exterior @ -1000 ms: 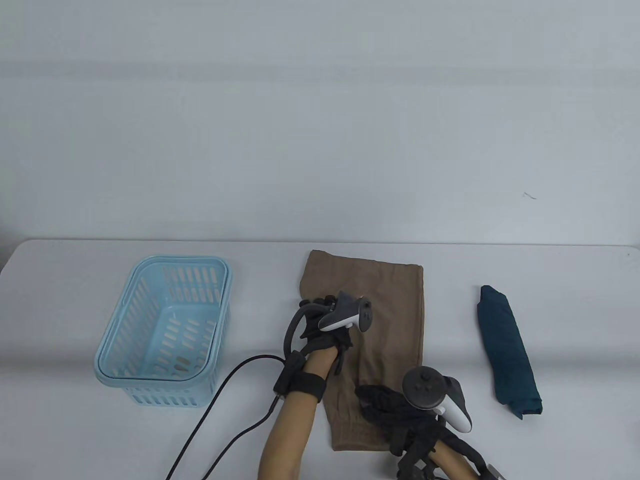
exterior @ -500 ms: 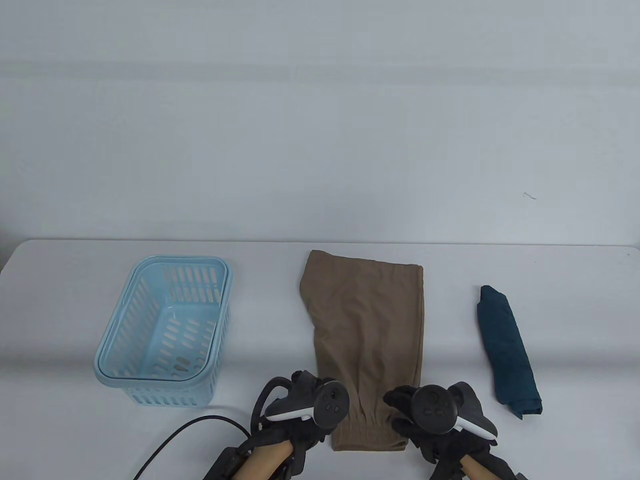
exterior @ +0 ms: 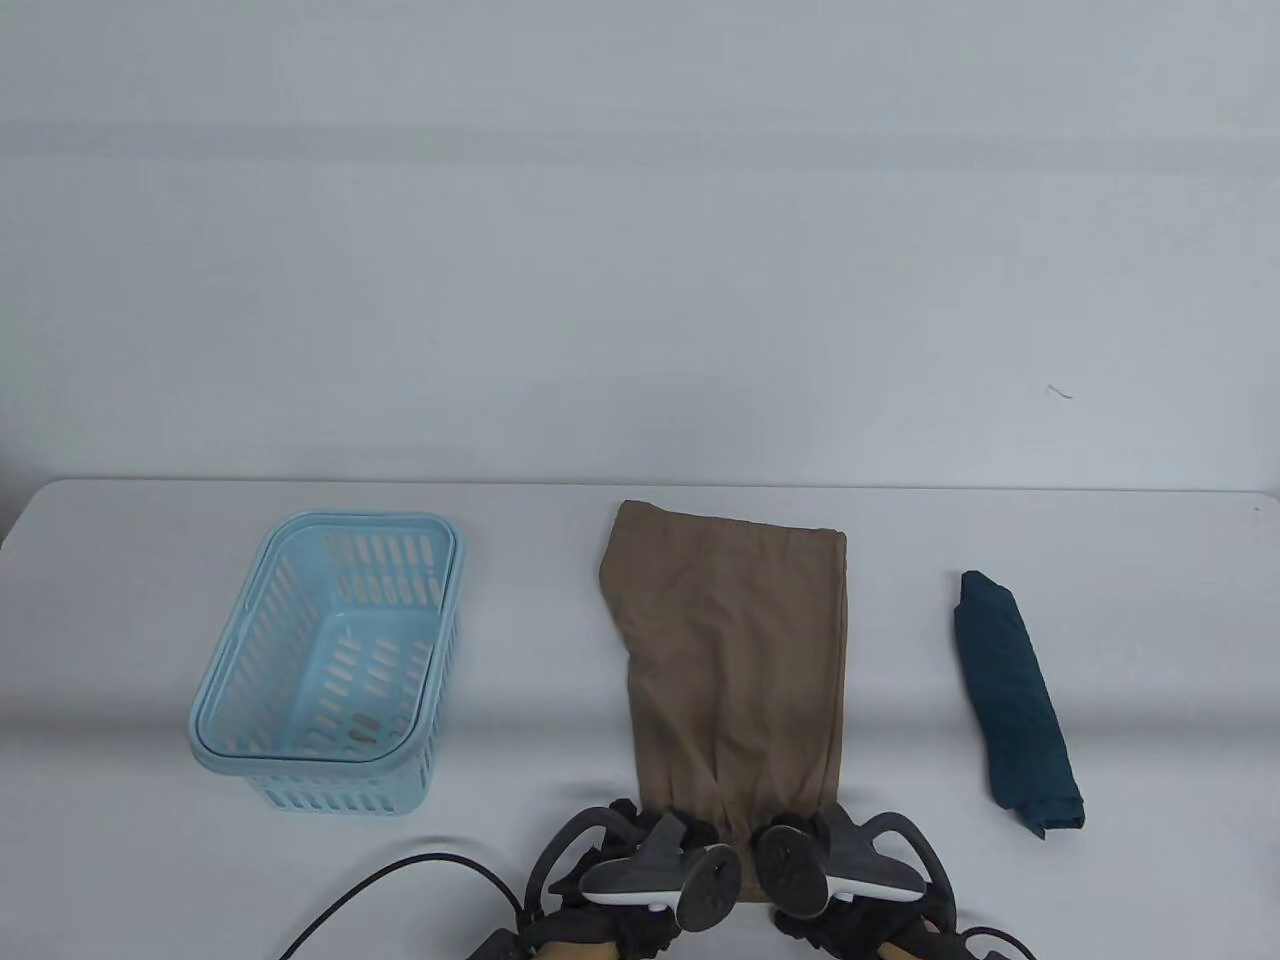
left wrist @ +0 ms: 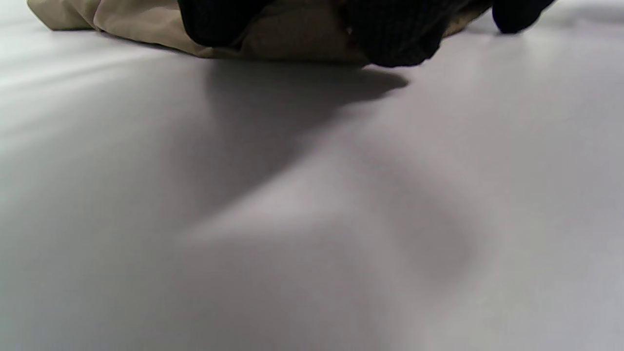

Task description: Roll shorts into tight roll

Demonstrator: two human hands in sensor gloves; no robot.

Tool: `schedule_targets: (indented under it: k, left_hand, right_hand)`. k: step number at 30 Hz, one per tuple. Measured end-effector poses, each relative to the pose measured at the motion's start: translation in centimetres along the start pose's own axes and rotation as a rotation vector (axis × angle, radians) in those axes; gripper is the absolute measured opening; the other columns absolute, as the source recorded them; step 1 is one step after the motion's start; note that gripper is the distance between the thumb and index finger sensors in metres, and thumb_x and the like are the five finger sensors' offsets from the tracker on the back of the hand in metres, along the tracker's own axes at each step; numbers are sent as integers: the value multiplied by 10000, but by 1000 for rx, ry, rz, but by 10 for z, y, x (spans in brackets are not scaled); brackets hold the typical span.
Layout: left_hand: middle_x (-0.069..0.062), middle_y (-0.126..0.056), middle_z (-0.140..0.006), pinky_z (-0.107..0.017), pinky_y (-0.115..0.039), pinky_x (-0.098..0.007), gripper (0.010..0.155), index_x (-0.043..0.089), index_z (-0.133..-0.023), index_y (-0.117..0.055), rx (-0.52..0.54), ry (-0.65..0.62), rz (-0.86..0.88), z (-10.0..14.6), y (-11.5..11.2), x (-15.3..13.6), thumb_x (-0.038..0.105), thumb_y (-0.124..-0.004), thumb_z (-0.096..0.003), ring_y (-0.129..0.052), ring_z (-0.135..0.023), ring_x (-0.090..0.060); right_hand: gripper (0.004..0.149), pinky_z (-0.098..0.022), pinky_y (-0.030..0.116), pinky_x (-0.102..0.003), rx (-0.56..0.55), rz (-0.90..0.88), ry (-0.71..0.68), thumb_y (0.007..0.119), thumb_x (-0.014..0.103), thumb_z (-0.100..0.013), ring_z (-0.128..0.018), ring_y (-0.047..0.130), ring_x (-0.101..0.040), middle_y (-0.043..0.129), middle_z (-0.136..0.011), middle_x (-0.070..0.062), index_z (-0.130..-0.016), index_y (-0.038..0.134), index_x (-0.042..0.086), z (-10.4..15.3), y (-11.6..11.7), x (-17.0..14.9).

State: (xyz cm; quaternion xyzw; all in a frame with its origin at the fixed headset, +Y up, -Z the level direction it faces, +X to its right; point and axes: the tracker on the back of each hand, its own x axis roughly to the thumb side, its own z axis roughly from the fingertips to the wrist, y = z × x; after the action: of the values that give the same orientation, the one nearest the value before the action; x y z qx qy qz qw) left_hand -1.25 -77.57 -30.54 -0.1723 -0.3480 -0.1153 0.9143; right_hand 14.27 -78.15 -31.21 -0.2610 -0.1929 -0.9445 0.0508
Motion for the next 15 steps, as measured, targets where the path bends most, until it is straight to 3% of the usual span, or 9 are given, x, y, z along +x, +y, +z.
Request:
schedule_targets:
  k: [4, 9, 15]
  left_hand:
    - [-226, -436, -1073, -695, -436, -688, 772, 69, -1063, -292, 17, -15, -29, -5, 1, -2, 327, -723, -477, -585, -943, -437]
    - [-210, -553, -1070, -684, -504, -683, 647, 87, -1058, -421, 54, -39, 238, 0, 8, -23, 267, -679, -492, -671, -932, -440]
    - [-198, -690, -1045, -665, -484, -721, 583, 98, -1040, -547, 53, -44, 430, 6, 14, -42, 256, -671, -492, -772, -911, -417]
  right_hand:
    - [709, -693, 489, -554, -29, 6, 20, 755, 299, -465, -915, 524, -388, 406, -1047, -183, -1025, 364, 107, -1, -2, 2]
    - [649, -639, 634, -558, -133, 41, -21, 780, 303, -450, -857, 714, -389, 590, -1007, -201, -1002, 521, 82, 4, -7, 3]
    - [545, -605, 697, -545, -126, -171, -53, 756, 283, -464, -808, 814, -373, 734, -955, -185, -968, 656, 101, 5, -19, -10]
